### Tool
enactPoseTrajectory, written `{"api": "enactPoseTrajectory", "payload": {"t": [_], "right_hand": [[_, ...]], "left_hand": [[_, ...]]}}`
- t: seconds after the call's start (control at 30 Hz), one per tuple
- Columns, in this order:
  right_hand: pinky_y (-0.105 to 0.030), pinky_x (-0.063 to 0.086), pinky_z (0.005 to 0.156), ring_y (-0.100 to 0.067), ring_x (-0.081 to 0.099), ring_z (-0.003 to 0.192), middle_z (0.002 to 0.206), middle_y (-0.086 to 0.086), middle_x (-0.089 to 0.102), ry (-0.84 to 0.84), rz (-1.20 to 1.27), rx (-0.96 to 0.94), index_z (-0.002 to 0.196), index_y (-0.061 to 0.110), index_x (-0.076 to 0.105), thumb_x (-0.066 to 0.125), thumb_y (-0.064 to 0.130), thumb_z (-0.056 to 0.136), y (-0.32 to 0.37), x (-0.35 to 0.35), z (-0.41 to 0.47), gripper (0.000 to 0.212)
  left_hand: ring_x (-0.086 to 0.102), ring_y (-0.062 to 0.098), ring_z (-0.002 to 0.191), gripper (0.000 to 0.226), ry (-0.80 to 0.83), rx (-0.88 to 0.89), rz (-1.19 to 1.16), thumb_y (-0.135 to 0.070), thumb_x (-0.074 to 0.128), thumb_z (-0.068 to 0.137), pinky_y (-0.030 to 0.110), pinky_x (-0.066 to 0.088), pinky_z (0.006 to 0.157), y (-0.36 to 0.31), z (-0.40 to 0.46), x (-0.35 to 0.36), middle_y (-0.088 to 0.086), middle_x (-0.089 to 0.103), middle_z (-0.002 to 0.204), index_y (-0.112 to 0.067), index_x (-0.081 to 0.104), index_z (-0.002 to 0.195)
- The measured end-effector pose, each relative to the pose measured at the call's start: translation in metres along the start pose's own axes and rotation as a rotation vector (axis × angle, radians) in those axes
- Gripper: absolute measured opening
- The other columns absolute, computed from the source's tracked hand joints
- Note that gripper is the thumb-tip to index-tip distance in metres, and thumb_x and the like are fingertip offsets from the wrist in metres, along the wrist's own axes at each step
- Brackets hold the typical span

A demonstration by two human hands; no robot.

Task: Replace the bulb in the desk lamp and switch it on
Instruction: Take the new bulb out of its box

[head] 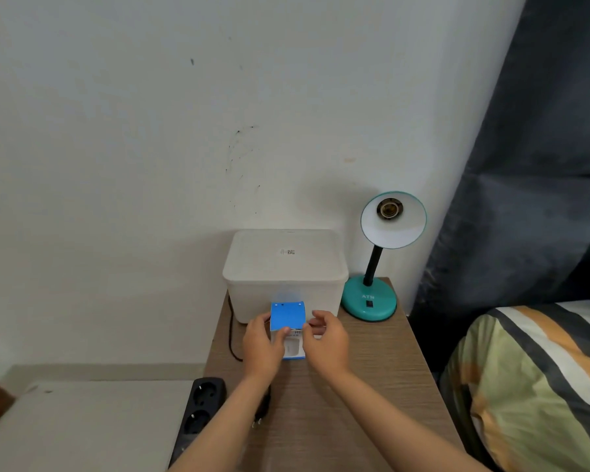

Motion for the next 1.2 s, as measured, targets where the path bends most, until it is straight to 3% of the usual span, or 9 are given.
{"api": "enactPoseTrajectory", "payload": {"t": [0.13,0.33,0.47,0.57,0.7,0.83,0.97,1.03,1.2], "right_hand": [[-0.017,0.045,0.074,-0.012,0.060,0.090,0.109,-0.006,0.064,0.128,-0.036,0.094,0.114,0.006,0.059,0.063,0.013,0.083,-0.006,0.019,0.006,0.033],[-0.021,0.048,0.075,-0.010,0.059,0.086,0.103,-0.004,0.065,0.129,0.014,0.146,0.109,0.011,0.059,0.064,0.012,0.082,-0.007,0.017,0.005,0.028],[-0.008,0.045,0.057,-0.003,0.058,0.073,0.081,0.004,0.063,0.165,0.109,0.086,0.115,0.023,0.056,0.064,0.015,0.084,0.003,0.013,-0.002,0.033],[-0.011,0.046,0.060,-0.004,0.056,0.064,0.068,0.004,0.060,0.211,0.113,0.041,0.123,0.030,0.053,0.062,0.022,0.086,0.008,0.013,-0.003,0.039],[-0.019,0.047,0.062,-0.005,0.051,0.059,0.063,0.004,0.055,0.314,0.033,0.018,0.134,0.029,0.046,0.056,0.025,0.090,0.009,0.023,-0.001,0.045],[-0.021,0.047,0.061,-0.006,0.049,0.057,0.060,0.005,0.052,0.360,-0.024,0.015,0.135,0.025,0.044,0.055,0.027,0.091,0.011,0.028,0.000,0.045],[-0.028,0.052,0.071,-0.010,0.056,0.067,0.069,0.000,0.058,0.387,-0.069,0.024,0.134,0.025,0.044,0.058,0.030,0.088,0.010,0.030,0.004,0.048],[-0.030,0.053,0.073,-0.012,0.057,0.068,0.070,-0.001,0.059,0.399,-0.082,0.029,0.134,0.026,0.044,0.059,0.029,0.088,0.008,0.031,0.007,0.049],[-0.017,0.048,0.058,-0.008,0.057,0.062,0.067,0.002,0.059,0.432,-0.069,0.071,0.137,0.027,0.039,0.057,0.023,0.090,0.007,0.032,0.011,0.051]], "left_hand": [[0.050,0.009,0.094,0.038,0.003,0.003,0.004,-0.021,0.068,0.082,0.019,0.038,0.076,0.002,0.001,0.000,0.004,0.060,0.112,-0.010,0.054,0.115],[0.052,0.009,0.101,0.041,0.044,0.030,-0.057,-0.015,0.071,0.079,0.019,0.039,0.081,0.001,0.001,0.000,0.000,0.060,0.113,-0.014,0.054,0.115],[0.055,0.012,0.105,0.049,0.095,0.045,-0.111,-0.015,0.074,0.076,0.031,0.050,0.092,0.007,0.001,0.000,-0.003,0.058,0.115,-0.022,0.051,0.118],[0.054,0.012,0.109,0.060,0.154,0.056,-0.124,-0.016,0.073,0.076,0.035,0.050,0.094,0.010,0.001,-0.004,-0.003,0.053,0.122,-0.025,0.045,0.128],[0.055,0.011,0.110,0.075,0.345,0.097,-0.134,-0.019,0.072,0.078,0.028,0.051,0.092,0.005,0.001,-0.002,-0.006,0.050,0.122,-0.034,0.033,0.140],[0.056,0.010,0.110,0.076,0.479,0.135,-0.082,-0.020,0.070,0.081,0.011,0.049,0.077,-0.002,0.002,0.000,-0.012,0.050,0.121,-0.034,0.027,0.141],[0.055,0.011,0.112,0.079,0.515,0.129,-0.004,-0.032,0.072,0.077,0.022,0.052,0.088,0.008,0.010,0.000,-0.006,0.049,0.124,-0.038,0.026,0.142],[0.053,0.003,0.110,0.082,0.520,0.121,0.032,-0.031,0.072,0.077,0.019,0.050,0.088,0.013,0.013,-0.001,-0.006,0.048,0.126,-0.036,0.024,0.143],[0.052,0.006,0.113,0.086,0.554,0.136,0.011,-0.027,0.073,0.077,0.016,0.051,0.083,0.011,0.015,0.004,-0.007,0.045,0.133,-0.034,0.019,0.145]]}}
Point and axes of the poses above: each hand's wrist, its own z-axis towards the middle knuckle, its own x-axis out of the palm, y = z × x, the point moved 10 cm from there along z, towards the middle knuckle
